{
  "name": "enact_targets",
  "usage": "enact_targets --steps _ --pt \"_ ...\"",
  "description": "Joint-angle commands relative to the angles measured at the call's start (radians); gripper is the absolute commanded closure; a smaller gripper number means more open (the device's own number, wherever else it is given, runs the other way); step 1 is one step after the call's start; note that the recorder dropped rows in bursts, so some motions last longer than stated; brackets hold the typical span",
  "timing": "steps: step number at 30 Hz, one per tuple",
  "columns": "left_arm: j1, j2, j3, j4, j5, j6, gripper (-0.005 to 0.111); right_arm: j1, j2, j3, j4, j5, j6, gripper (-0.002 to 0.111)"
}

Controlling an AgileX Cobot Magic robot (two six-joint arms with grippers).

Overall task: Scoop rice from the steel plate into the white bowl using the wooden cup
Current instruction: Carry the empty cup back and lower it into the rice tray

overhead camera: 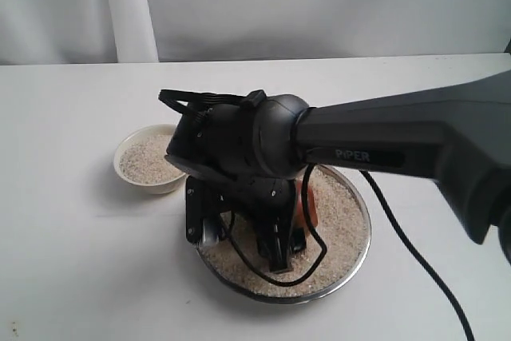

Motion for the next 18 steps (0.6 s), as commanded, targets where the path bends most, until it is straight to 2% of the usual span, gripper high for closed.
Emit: enact_targets --steps 1,12,18 --pt "-0.005 -0.003 -0.003 -0.002 -0.006 -0.004 0.107 -0.002 -0.007 0.002 -0.139 0.002 0.023 0.108" --pt "-0.005 -0.003 -0.003 -0.002 -0.006 -0.004 0.107 -0.002 -0.007 0.003 -0.175 0.002 -0.106 0.108" --pt "-0.005 -0.003 -0.003 -0.002 -0.006 -0.004 0.107 -0.002 -0.007 0.058 -0.229 0.002 -0.115 0.108"
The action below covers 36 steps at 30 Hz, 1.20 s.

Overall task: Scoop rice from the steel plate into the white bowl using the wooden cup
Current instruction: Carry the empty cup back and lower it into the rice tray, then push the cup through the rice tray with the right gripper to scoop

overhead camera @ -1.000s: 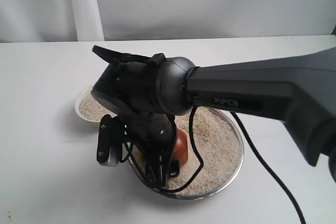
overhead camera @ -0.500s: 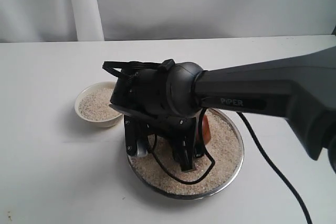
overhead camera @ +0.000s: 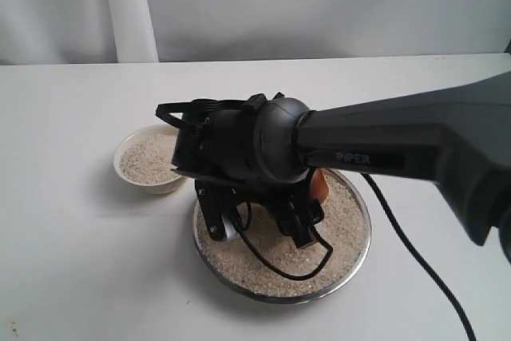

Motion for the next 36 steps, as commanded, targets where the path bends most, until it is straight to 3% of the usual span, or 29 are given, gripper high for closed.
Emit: enact_targets --steps 1,12,36 --pt "-0.005 -0.003 -0.003 -0.002 -0.006 -0.004 0.107 0.000 -0.009 0.046 -0.031 0.004 -0.019 0.108" --pt "-0.005 -0.003 -0.003 -0.002 -0.006 -0.004 0.107 0.000 0.072 0.080 0.023 0.004 0.015 0.108" --pt "-0.005 -0.003 -0.003 -0.002 -0.006 -0.004 0.107 0.000 0.071 0.080 0.171 -0.288 0.101 0.108"
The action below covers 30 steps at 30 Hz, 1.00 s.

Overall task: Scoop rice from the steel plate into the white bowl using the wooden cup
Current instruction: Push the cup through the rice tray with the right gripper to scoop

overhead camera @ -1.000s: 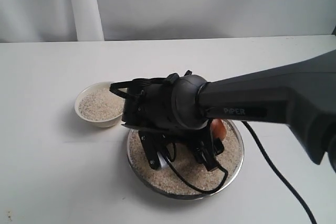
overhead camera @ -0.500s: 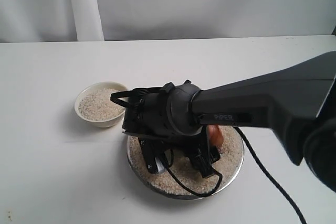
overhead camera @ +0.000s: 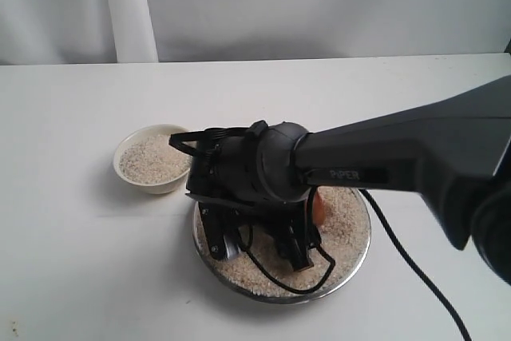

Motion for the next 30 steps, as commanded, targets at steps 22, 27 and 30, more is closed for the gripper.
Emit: enact_targets --steps 22,27,30 --pt "-0.005 -0.003 -0.003 -0.002 -0.006 -0.004 0.107 -0.002 0.024 0.007 0.131 -0.232 0.175 0.108" --pt "-0.005 -0.003 -0.003 -0.002 -0.006 -0.004 0.107 -0.028 0.024 0.007 0.174 -0.253 0.190 0.108" --pt "-0.005 -0.003 -0.003 -0.002 -0.006 -0.004 0.107 -0.068 0.022 0.007 0.227 -0.276 0.190 0.108"
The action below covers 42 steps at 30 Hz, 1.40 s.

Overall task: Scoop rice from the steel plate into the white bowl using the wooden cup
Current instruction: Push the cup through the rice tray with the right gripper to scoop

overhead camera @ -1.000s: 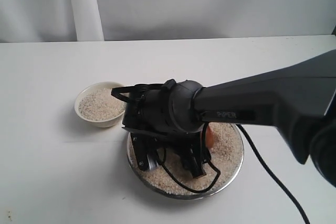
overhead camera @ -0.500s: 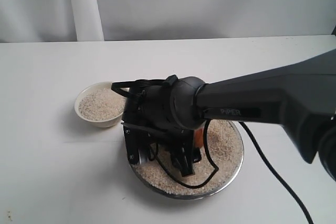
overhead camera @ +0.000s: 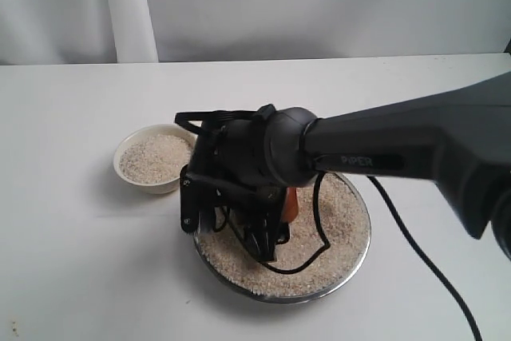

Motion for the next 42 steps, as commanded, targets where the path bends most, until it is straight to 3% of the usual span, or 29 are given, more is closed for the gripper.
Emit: enact_targets --steps 1,11,20,23,28,34,42 --pt "-0.005 -0.003 -0.003 -0.002 -0.006 -0.004 0.107 -0.049 0.044 0.019 0.167 -0.128 0.028 0.108" --pt "-0.005 -0.003 -0.003 -0.002 -0.006 -0.004 0.107 -0.059 -0.001 0.084 0.198 -0.221 0.005 0.108" --pt "-0.005 -0.003 -0.003 -0.002 -0.006 -0.004 0.107 -0.124 -0.132 0.367 0.217 -0.610 0.080 0.108" --pt "-0.005 -0.003 -0.003 -0.002 -0.006 -0.004 0.107 -0.135 -0.153 0.423 0.229 -0.652 0.080 0.108" --pt "-0.005 -0.003 -0.003 -0.002 -0.006 -0.004 0.107 -0.164 -0.170 0.482 0.234 -0.719 0.111 0.108" --pt "-0.005 -0.003 -0.003 -0.002 -0.006 -0.004 0.107 -0.214 -0.215 0.570 0.236 -0.937 0.166 0.108" --pt "-0.005 -0.003 -0.003 -0.002 -0.006 -0.004 0.107 -0.253 -0.291 0.589 0.254 -1.049 0.190 0.108"
